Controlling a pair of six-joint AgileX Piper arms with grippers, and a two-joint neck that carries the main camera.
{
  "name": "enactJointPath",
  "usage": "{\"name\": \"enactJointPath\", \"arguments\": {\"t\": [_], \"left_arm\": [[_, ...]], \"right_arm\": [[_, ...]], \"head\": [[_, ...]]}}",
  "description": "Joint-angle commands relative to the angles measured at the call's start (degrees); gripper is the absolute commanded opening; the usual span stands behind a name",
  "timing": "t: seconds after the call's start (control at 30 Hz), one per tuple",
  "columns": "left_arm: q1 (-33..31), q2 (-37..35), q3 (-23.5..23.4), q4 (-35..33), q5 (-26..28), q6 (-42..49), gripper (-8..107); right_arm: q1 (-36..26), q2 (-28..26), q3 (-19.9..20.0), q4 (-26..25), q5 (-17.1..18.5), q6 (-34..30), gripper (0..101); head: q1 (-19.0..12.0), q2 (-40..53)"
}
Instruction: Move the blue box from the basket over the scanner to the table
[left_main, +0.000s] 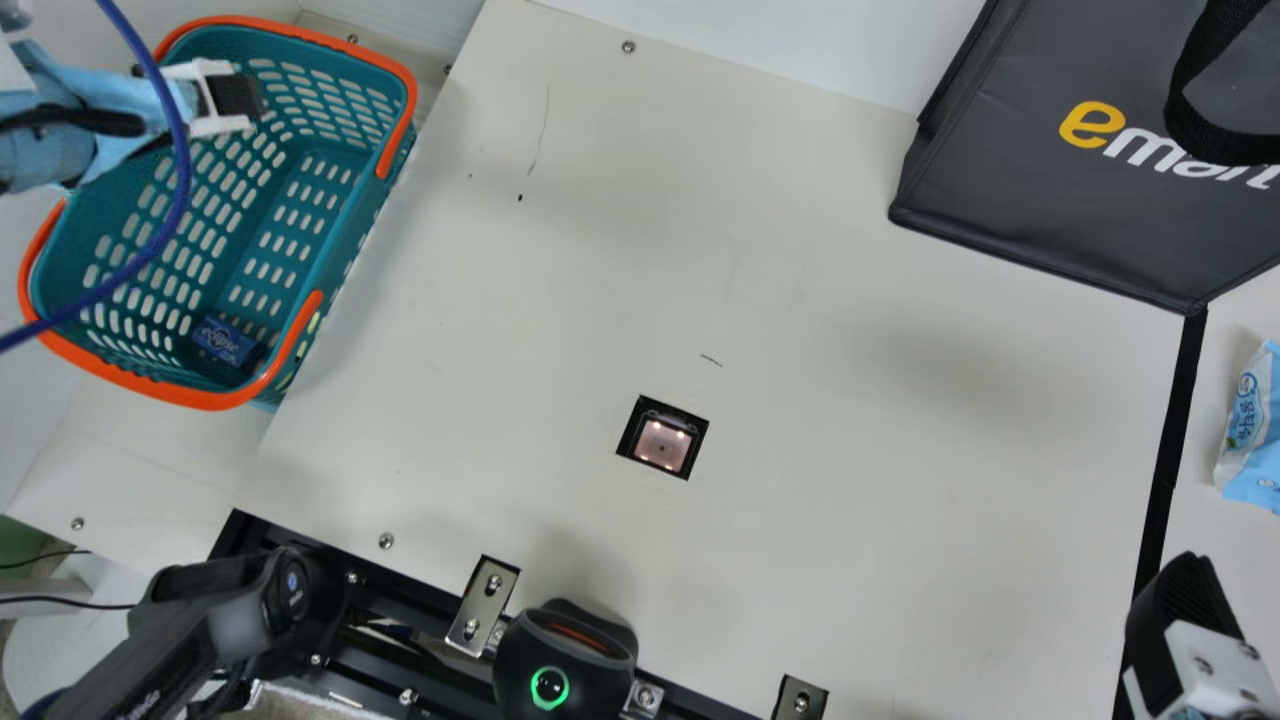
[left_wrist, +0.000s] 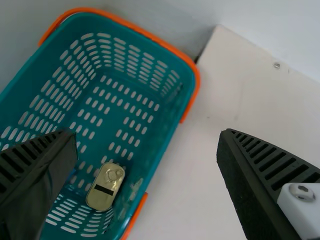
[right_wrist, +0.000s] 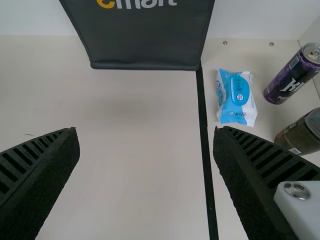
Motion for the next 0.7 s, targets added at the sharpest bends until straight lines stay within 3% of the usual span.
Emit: {"name": "enactJointPath", "arguments": {"t": [0.0,0.67], "left_arm": [[2.4,2.7,0.1,-0.1,-0.6,-0.5,90],[3.8,18.8,6.7,5.2,-13.5,-14.2,90]], "right_arm": [[0.0,0.0,0.0,0.0,0.0,0.0,95],[0.0,0.0,0.0,0.0,0.0,0.0,95]], "head": [[-1.7,0.2],[-1.7,0.2]]}}
